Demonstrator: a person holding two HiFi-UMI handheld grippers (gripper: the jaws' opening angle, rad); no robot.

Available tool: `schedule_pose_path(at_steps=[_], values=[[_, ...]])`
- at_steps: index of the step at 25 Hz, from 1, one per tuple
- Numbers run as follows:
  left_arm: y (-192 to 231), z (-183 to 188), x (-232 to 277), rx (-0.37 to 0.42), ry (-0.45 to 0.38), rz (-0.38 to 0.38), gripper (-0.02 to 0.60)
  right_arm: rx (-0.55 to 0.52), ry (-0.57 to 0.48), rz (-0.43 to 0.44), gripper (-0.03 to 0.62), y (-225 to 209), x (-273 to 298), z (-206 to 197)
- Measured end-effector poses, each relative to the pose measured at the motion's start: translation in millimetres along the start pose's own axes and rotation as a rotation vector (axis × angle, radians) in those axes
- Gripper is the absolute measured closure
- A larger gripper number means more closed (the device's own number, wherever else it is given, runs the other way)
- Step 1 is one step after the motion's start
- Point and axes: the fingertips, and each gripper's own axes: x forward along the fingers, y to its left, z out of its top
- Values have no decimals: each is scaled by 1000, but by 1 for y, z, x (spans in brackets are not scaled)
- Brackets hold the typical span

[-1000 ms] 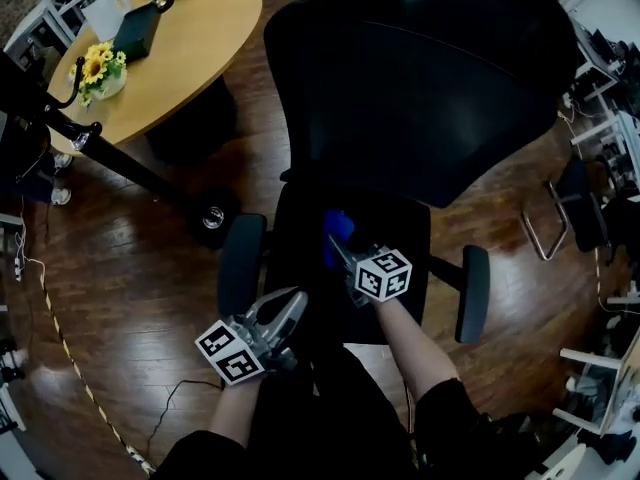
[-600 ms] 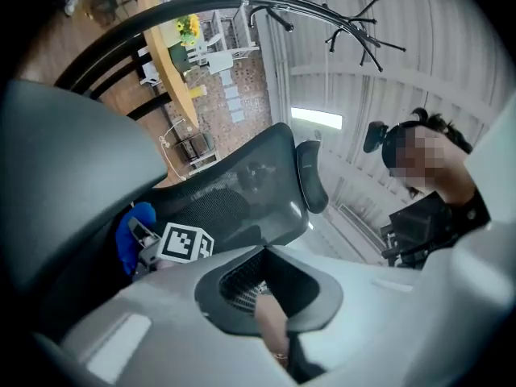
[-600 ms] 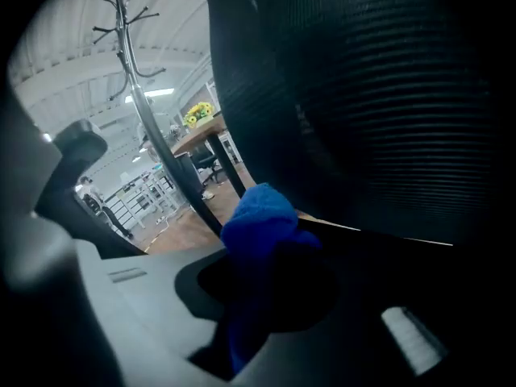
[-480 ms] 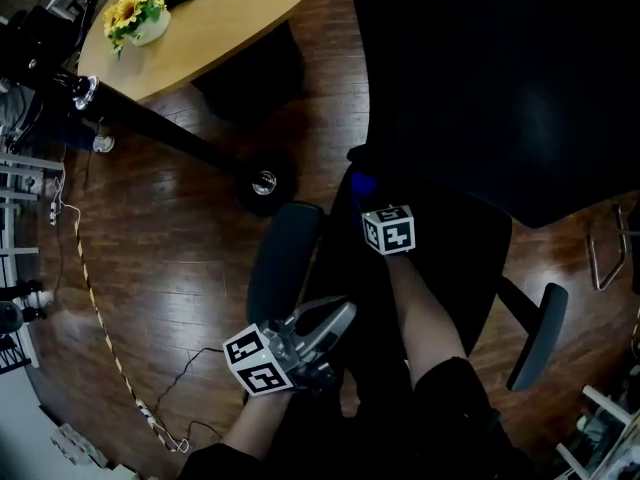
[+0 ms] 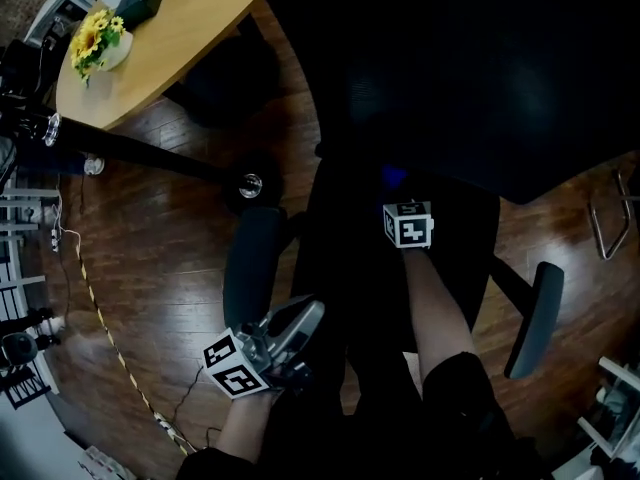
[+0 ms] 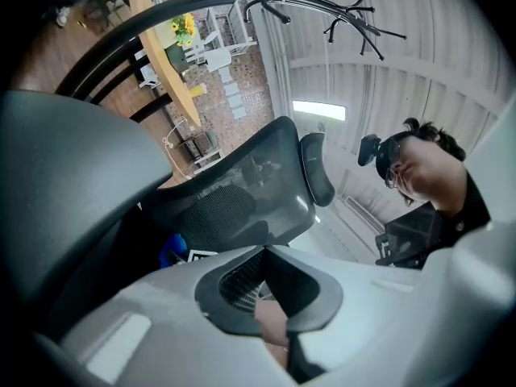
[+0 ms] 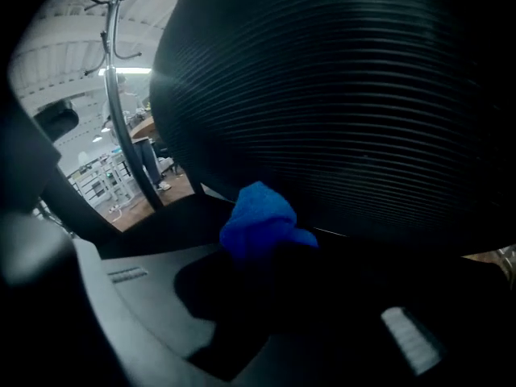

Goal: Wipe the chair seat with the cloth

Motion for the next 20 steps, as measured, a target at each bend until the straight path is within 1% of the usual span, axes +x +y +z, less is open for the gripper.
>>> schedule_pose_path(at_steps=[3,6,9,11,12,14,16,20], values=[[-1,2,1,14,14,-5,589,-3,3,-108,530,-71,-36,-28],[-1,6,2,32,23,-12,589,29,33,-231,530,-139,-86,-47],[-8,7,3,52,35,-45,589,46,52,-322,530,-180,-128,-58],[-11,7,8,49,39,-59,589,107,38,-381,530,-201,-150,-68],[-11,6,12,46,44,-54,589,143,29,-409,530,-209,-159,-72],[-8,4,18,42,62,-27,589,210,10,-440,530,-221,-171,-78],[-6,1,21,38,76,-9,589,265,-18,-435,530,-224,-175,-80],[-8,-5,19,32,71,-5,589,292,-53,-417,530,-227,-178,-80]])
